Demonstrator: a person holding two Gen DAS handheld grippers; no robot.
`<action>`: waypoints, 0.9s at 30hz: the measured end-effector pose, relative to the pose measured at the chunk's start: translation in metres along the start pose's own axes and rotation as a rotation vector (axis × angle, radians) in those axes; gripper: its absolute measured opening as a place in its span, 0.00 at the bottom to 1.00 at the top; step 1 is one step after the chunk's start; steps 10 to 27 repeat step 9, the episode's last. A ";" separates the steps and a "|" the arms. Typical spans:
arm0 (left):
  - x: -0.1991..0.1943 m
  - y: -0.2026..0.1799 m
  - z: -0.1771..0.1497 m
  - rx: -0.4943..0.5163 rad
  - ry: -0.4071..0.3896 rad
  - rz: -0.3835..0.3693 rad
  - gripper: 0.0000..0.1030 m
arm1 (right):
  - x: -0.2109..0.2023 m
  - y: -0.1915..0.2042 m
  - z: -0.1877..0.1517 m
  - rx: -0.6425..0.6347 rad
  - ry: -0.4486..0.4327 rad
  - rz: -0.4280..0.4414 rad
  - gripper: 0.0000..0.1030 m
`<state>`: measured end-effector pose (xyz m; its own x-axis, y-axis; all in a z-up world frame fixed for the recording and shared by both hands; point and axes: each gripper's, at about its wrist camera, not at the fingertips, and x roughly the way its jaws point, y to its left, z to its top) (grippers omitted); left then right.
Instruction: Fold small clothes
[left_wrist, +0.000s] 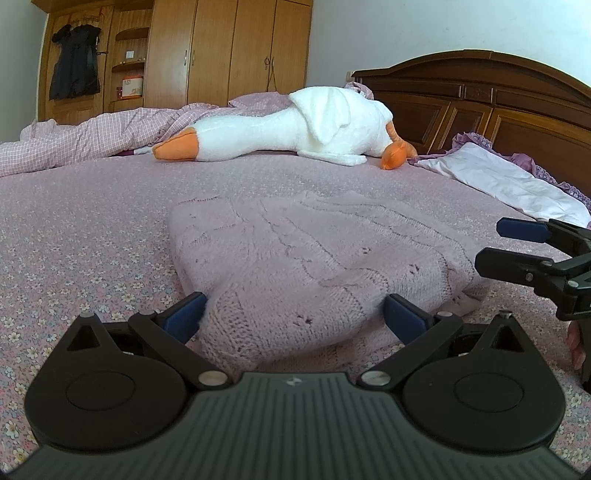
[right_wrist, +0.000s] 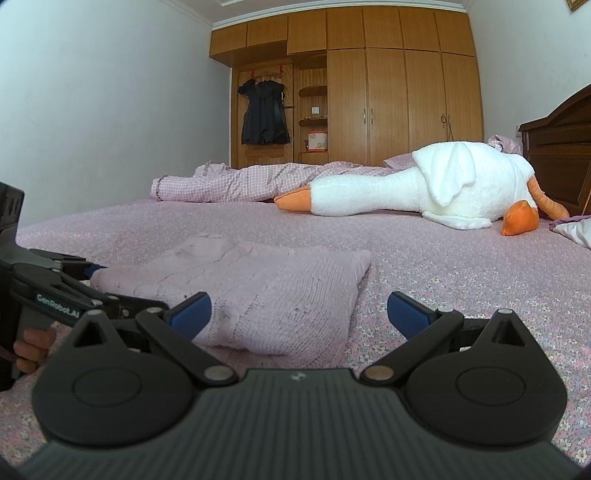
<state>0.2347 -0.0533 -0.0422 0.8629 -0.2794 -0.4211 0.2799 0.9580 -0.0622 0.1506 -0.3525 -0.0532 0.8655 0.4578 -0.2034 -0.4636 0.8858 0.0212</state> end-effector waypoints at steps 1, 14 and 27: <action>0.000 0.000 0.000 0.000 0.001 0.001 1.00 | 0.000 0.000 0.000 0.000 0.001 0.000 1.00; 0.000 0.001 0.001 -0.002 0.003 -0.001 1.00 | 0.000 -0.002 0.001 0.000 0.005 0.000 1.00; 0.000 0.001 0.001 -0.002 0.003 -0.001 1.00 | 0.000 -0.002 0.001 0.000 0.005 0.000 1.00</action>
